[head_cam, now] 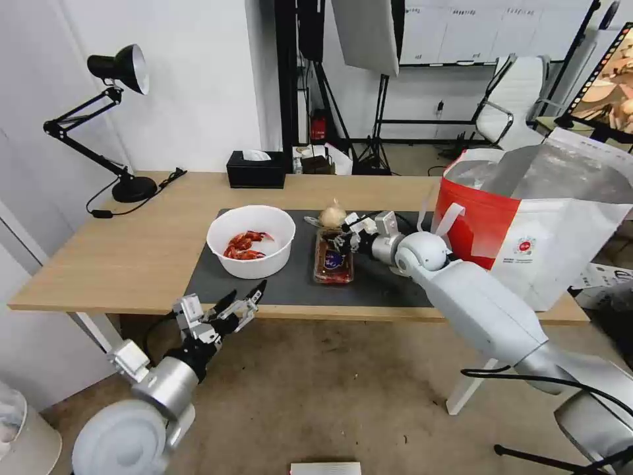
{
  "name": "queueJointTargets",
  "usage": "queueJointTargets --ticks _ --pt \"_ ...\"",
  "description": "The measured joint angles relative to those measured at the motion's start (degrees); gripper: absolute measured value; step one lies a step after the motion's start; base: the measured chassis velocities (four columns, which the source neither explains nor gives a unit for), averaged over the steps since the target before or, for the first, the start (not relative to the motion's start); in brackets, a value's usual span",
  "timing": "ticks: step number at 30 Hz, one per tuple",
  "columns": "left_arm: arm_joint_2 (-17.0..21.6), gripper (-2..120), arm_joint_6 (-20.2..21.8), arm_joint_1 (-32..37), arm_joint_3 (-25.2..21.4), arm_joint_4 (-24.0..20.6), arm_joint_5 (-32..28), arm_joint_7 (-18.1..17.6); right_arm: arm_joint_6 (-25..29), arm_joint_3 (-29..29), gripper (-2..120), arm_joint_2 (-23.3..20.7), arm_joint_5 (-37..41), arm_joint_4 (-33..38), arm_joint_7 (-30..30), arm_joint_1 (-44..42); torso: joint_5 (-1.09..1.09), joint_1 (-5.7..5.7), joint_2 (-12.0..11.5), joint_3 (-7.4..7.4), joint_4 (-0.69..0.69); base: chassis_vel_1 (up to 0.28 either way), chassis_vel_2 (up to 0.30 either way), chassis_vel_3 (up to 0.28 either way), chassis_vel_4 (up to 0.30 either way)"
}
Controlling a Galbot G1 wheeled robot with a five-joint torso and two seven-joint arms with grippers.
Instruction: Pick up the trash from the table and place it into the takeout bag.
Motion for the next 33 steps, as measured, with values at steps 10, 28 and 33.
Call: queueJointTargets --ticks 10,28,33 --pt "1.0 100 1.6 -11.6 8.5 5.4 -7.4 -2.1 -0.3 0.9 0 -0.8 2.4 3.3 1.1 -1.2 0.01 0.0 0.0 0.0 0.01 0.0 0.0 0.0 0.0" --pt "-5.1 100 3.1 -31.7 21.9 20.3 -10.5 -7.2 0.6 0.6 0 0.0 0.2 0.7 1.0 -0.5 0.02 0.0 0.0 0.0 0.01 0.0 0.0 0.0 0.0" --pt "-6.4 100 4.7 -35.0 23.4 22.8 -11.3 -9.3 0.8 0.7 0 -0.1 -0.1 0.7 1.0 -0.7 0.02 0.0 0.0 0.0 0.0 0.0 0.0 0.0 0.0"
